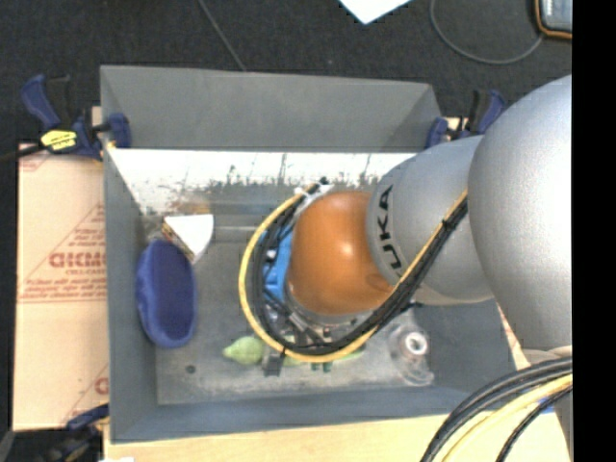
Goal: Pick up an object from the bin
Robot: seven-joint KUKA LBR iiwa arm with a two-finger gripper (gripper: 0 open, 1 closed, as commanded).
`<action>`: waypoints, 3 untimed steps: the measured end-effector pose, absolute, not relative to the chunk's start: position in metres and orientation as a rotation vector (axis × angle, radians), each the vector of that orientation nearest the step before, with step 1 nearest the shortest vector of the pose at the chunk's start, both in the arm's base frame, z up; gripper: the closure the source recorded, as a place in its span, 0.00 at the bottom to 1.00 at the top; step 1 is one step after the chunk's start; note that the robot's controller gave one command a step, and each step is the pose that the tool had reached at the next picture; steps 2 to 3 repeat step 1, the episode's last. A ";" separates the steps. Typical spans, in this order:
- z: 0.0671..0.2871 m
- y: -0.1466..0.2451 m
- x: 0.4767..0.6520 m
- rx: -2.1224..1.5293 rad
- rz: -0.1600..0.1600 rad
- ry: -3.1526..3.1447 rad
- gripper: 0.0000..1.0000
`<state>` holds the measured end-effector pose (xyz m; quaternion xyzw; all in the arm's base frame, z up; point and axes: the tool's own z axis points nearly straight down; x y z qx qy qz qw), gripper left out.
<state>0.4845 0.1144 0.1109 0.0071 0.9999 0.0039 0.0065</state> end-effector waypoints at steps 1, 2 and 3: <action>0.139 0.114 0.484 0.024 0.012 3.133 1.00; 0.139 0.114 0.484 0.024 0.012 3.133 1.00; 0.139 0.114 0.484 0.024 0.012 3.133 1.00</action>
Offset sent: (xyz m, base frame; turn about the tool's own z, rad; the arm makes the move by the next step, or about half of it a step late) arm -0.0006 -0.0004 0.0834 0.0006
